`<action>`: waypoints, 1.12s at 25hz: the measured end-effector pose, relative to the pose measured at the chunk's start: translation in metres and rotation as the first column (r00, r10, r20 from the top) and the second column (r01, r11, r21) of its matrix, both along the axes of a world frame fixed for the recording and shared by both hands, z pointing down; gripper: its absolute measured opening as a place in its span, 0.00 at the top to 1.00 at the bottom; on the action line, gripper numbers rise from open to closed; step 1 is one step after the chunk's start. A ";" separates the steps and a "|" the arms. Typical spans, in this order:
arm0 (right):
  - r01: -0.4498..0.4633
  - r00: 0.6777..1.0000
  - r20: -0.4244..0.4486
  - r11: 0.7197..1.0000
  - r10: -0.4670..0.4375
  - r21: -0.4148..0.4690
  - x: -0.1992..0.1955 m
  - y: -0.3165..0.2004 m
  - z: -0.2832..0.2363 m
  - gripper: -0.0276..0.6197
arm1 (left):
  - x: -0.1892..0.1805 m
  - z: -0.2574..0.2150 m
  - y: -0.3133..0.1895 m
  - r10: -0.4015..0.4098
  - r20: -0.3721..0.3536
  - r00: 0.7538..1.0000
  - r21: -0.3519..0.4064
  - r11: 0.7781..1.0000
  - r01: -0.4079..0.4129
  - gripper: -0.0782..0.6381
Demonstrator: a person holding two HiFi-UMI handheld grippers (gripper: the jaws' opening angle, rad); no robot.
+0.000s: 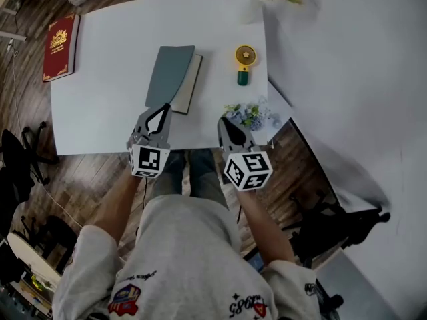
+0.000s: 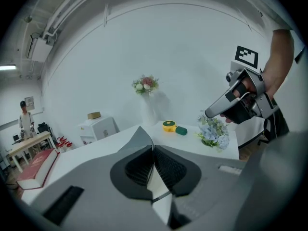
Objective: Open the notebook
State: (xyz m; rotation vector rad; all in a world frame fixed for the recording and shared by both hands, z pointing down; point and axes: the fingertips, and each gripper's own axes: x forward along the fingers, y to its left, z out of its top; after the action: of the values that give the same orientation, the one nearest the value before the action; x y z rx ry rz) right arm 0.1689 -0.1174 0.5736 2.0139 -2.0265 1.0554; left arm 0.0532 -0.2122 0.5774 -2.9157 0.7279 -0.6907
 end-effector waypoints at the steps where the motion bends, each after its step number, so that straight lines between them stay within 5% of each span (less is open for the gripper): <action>1: 0.002 1.000 0.000 1.000 -0.002 -0.001 -0.001 -0.001 0.000 0.97 | -0.001 -0.001 -0.001 -0.007 -0.005 1.000 -0.002 1.000 0.007 0.87; 28: 0.097 0.995 -0.002 0.995 -0.097 -0.009 -0.044 -0.033 0.000 0.97 | -0.057 -0.025 -0.038 -0.178 -0.092 0.980 -0.035 0.984 0.176 0.87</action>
State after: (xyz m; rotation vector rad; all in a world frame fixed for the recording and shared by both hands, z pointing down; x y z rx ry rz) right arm 0.1250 -0.1502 0.5738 1.8899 -2.0907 1.0407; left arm -0.0042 -0.2505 0.5519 -2.9505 1.0063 -0.5826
